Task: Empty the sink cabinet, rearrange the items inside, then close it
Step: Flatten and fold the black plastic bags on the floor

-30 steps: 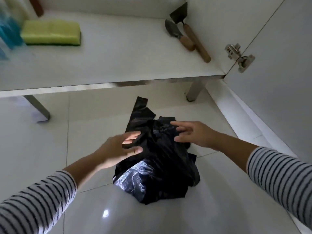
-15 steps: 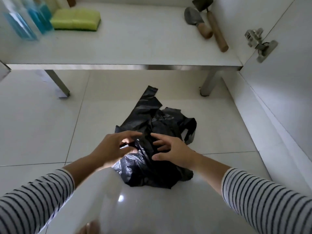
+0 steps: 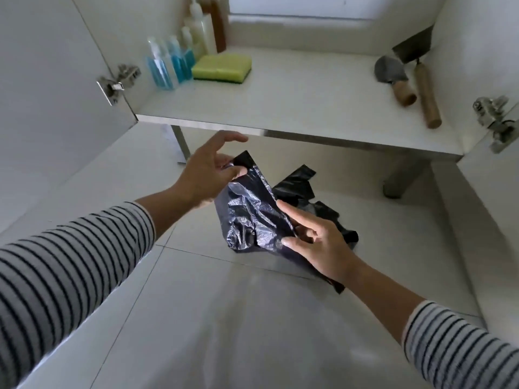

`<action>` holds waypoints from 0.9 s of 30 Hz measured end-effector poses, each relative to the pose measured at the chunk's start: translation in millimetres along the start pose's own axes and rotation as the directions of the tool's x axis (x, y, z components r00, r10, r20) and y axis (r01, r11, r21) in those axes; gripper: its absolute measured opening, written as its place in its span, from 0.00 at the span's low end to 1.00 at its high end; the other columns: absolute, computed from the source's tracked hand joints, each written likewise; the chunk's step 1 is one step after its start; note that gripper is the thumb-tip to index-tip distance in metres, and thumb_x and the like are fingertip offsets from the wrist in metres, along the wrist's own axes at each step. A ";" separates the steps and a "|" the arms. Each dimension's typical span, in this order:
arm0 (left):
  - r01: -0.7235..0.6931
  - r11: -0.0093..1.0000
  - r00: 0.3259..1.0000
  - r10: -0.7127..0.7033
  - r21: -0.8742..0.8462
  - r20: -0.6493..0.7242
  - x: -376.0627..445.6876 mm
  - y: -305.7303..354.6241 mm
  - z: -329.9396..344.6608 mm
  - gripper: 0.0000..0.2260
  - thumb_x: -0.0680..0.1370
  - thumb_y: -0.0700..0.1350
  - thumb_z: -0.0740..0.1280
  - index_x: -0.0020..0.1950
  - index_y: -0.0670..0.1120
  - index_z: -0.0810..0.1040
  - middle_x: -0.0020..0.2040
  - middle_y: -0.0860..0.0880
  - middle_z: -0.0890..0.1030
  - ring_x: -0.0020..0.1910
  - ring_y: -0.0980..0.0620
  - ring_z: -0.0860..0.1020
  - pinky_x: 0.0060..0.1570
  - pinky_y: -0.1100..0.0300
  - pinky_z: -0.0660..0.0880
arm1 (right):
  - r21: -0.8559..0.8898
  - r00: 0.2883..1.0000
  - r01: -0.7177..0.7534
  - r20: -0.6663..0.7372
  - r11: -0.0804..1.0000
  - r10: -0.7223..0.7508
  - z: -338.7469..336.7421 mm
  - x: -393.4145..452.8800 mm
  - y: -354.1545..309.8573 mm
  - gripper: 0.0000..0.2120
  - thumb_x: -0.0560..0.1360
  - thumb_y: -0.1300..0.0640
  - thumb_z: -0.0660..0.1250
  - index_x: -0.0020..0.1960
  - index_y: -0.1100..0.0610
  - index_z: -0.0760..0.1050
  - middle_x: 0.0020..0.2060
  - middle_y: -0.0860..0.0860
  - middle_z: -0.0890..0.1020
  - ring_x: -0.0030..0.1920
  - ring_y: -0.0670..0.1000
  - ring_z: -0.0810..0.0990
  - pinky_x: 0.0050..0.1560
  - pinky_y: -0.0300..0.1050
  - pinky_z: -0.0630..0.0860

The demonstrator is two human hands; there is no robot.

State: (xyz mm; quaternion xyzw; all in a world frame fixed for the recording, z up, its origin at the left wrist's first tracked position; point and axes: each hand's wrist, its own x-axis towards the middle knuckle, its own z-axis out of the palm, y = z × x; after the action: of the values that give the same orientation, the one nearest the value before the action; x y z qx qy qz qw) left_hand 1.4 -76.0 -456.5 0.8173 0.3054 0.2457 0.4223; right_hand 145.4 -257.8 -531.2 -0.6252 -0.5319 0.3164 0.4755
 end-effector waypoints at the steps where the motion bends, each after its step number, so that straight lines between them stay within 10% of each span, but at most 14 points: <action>1: -0.012 0.999 1.000 0.012 -0.051 -0.007 4.2 6.8 -3.9 0.18 0.73 0.36 0.69 0.58 0.52 0.72 0.42 0.47 0.83 0.40 0.57 0.82 0.42 0.67 0.75 | -0.028 1.000 0.030 0.001 0.999 -0.030 -5.0 4.4 -3.7 0.29 0.72 0.66 0.70 0.65 0.41 0.69 0.59 0.28 0.73 0.63 0.40 0.73 0.58 0.27 0.69; 5: -0.129 0.989 0.991 0.130 -0.065 0.010 17.8 23.1 -16.2 0.10 0.75 0.33 0.66 0.44 0.49 0.76 0.41 0.51 0.82 0.42 0.60 0.81 0.44 0.68 0.75 | -0.129 0.999 -0.018 0.046 0.991 0.024 -21.8 21.3 -14.7 0.20 0.71 0.62 0.72 0.60 0.47 0.77 0.52 0.38 0.81 0.27 0.39 0.71 0.35 0.27 0.68; 8: -0.192 0.980 0.981 0.190 0.054 0.049 26.3 26.5 -28.2 0.13 0.76 0.33 0.64 0.41 0.51 0.78 0.42 0.57 0.81 0.42 0.63 0.79 0.47 0.68 0.75 | -0.206 0.994 -0.082 0.050 0.975 0.094 -35.1 32.7 -20.2 0.17 0.70 0.58 0.73 0.57 0.44 0.78 0.31 0.31 0.79 0.23 0.46 0.62 0.25 0.34 0.62; 12: -0.215 0.968 0.976 0.210 0.127 0.050 41.6 29.2 -43.1 0.15 0.76 0.35 0.64 0.42 0.55 0.80 0.43 0.62 0.81 0.45 0.66 0.79 0.49 0.72 0.73 | -0.252 0.994 -0.106 -0.064 0.962 0.092 -57.7 50.2 -34.5 0.17 0.67 0.50 0.75 0.55 0.38 0.79 0.29 0.38 0.78 0.27 0.56 0.67 0.32 0.45 0.65; 17: -0.287 0.958 0.957 0.286 -0.022 -0.050 68.8 42.6 -45.0 0.08 0.76 0.33 0.64 0.49 0.42 0.81 0.32 0.66 0.80 0.34 0.70 0.77 0.38 0.78 0.69 | -0.334 0.984 -0.096 -0.173 0.938 0.039 -92.7 72.4 -74.0 0.21 0.69 0.61 0.74 0.60 0.53 0.77 0.17 0.31 0.69 0.20 0.39 0.68 0.27 0.27 0.62; 21: -0.341 0.932 0.931 0.317 -0.124 -0.182 98.9 48.7 -59.4 0.10 0.75 0.35 0.66 0.44 0.50 0.82 0.34 0.64 0.81 0.38 0.61 0.78 0.43 0.70 0.74 | -0.434 0.976 -0.096 -0.217 0.896 0.000 -114.6 84.6 -100.7 0.21 0.67 0.58 0.75 0.59 0.49 0.78 0.27 0.31 0.76 0.30 0.43 0.77 0.37 0.30 0.66; 25: -0.305 0.921 0.936 0.243 -0.243 -0.256 114.0 40.1 -79.2 0.12 0.75 0.35 0.66 0.40 0.52 0.80 0.33 0.62 0.82 0.36 0.59 0.78 0.41 0.68 0.76 | -0.480 0.976 -0.132 -0.218 0.868 0.028 -132.5 87.7 -109.4 0.17 0.66 0.55 0.76 0.53 0.41 0.80 0.46 0.57 0.84 0.52 0.66 0.77 0.61 0.49 0.72; 27: -0.294 0.928 0.943 0.242 -0.230 -0.229 111.5 31.1 -87.8 0.11 0.76 0.35 0.66 0.42 0.51 0.81 0.36 0.62 0.82 0.39 0.61 0.79 0.44 0.70 0.75 | -0.457 0.980 -0.133 -0.193 0.879 0.048 -132.8 85.7 -111.9 0.16 0.68 0.60 0.75 0.52 0.43 0.81 0.48 0.51 0.84 0.51 0.57 0.80 0.56 0.41 0.72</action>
State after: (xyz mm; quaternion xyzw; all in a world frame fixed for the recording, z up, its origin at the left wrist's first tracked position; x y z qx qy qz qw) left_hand 29.8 36.0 -368.5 0.7603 0.1956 0.4190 0.4562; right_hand 244.4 -211.3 -371.5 -0.7710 -0.5184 0.1446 0.3404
